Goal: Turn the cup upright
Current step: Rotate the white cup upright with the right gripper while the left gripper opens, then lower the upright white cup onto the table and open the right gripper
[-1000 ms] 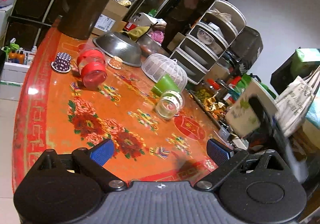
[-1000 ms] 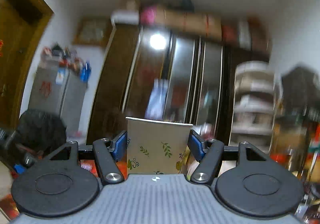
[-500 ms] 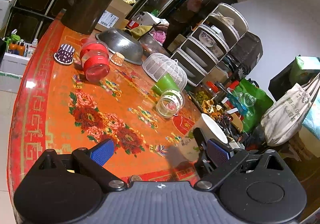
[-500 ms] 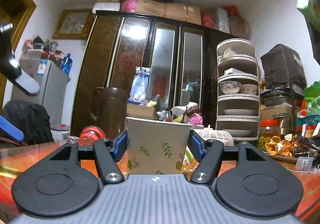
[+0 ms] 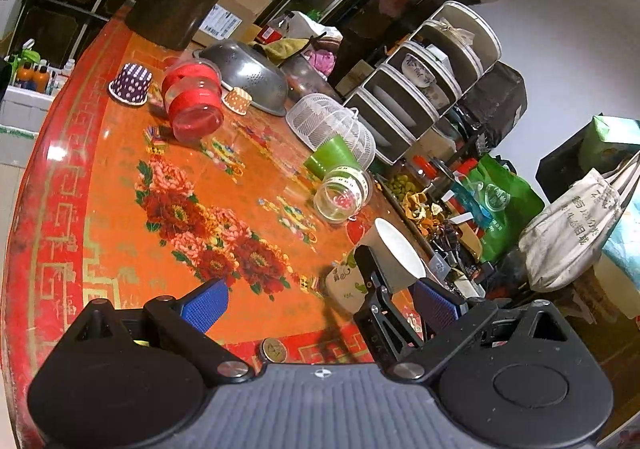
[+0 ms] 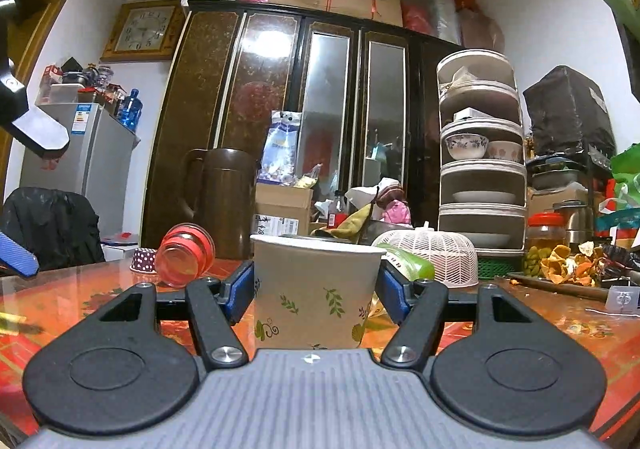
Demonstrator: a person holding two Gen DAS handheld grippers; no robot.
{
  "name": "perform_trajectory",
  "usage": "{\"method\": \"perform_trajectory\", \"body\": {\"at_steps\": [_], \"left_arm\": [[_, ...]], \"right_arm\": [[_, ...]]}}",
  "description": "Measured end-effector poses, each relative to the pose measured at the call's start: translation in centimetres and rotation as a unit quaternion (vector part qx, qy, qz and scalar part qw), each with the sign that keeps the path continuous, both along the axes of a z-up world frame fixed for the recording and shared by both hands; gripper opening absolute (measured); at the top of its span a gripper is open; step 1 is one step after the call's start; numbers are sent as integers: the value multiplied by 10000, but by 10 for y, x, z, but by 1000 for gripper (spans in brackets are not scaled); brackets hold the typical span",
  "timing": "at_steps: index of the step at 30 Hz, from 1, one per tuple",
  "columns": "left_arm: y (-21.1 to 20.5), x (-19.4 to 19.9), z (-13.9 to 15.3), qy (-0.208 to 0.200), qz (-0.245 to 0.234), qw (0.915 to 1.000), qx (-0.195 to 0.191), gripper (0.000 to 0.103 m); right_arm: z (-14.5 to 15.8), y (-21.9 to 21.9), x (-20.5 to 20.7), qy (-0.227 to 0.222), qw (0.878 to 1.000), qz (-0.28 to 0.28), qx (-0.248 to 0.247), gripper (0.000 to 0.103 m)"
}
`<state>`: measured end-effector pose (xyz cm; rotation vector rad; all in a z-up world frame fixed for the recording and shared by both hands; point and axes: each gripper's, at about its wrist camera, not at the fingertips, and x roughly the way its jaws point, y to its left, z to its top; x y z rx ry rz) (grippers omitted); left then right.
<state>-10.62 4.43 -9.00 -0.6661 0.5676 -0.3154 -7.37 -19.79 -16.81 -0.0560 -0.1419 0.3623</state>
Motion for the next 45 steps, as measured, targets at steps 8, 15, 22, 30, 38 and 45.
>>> {"method": "perform_trajectory", "body": {"at_steps": [8, 15, 22, 30, 38, 45], "left_arm": [[-2, 0, -2, 27, -15, 10000, -2, 100], [-2, 2, -4, 71, 2, 10000, 38, 100], [-3, 1, -4, 34, 168, 9994, 289, 100], [-17, 2, 19, -291, 636, 9739, 2158, 103], [-40, -17, 85, -720, 437, 9603, 2659, 103], [-84, -18, 99, -545, -36, 9592, 2773, 103]], "right_arm": [[1, 1, 1, 74, 9999, 41, 60, 68], [3, -1, 4, 300, 9993, 194, 116, 75], [10, 0, 5, 689, 9968, 409, -69, 102], [53, -42, -26, 1637, 9858, 298, 240, 102], [126, -68, -32, 2612, 9652, 115, 98, 102], [133, -74, -44, 2780, 9595, 428, -182, 102]]}}
